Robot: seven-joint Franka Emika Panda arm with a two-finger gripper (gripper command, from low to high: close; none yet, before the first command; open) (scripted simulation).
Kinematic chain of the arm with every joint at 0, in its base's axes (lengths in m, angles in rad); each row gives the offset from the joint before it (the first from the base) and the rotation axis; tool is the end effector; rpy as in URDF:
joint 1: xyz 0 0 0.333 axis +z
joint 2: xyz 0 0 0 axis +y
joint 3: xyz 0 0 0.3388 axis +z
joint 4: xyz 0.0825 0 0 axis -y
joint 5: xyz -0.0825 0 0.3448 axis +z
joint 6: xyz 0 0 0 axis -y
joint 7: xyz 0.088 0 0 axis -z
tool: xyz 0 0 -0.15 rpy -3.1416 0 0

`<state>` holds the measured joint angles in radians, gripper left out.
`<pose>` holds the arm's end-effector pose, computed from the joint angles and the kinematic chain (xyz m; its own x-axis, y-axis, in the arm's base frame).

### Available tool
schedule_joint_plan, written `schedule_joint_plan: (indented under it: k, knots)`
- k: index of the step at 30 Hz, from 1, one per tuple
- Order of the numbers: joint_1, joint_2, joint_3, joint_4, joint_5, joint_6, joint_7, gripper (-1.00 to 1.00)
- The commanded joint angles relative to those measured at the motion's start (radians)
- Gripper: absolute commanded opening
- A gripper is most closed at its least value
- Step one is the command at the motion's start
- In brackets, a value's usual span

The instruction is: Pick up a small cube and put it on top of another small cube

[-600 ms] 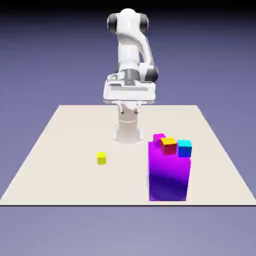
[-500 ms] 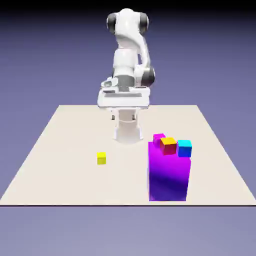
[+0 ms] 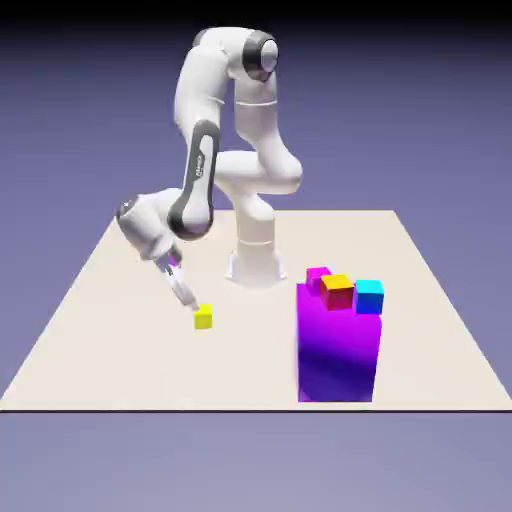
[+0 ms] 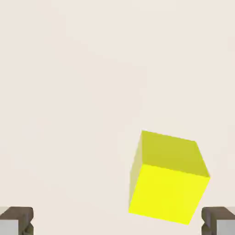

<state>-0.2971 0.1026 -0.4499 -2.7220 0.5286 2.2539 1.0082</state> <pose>0.2407 -0.1889 0.1903 -0.6197 -0.6783 -0.3949 -0.7811 0.4837 0.3948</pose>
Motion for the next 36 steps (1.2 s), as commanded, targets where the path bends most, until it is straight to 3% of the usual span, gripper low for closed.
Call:
schedule_joint_plan:
  k: [1,7,8,15,36]
  knots:
    - [0.0,0.0,0.0,0.0,0.0,0.0,0.0,0.0]
    - [-0.019,0.201,0.133,0.001,0.256,0.138,-0.177,0.0]
    - [-0.019,0.201,0.133,0.001,0.256,0.138,-0.177,-1.0]
    - [0.0,0.001,0.005,0.004,0.0,-0.002,0.003,-1.0]
    - [-0.006,0.046,0.765,0.646,-0.079,-0.431,0.543,-1.0]
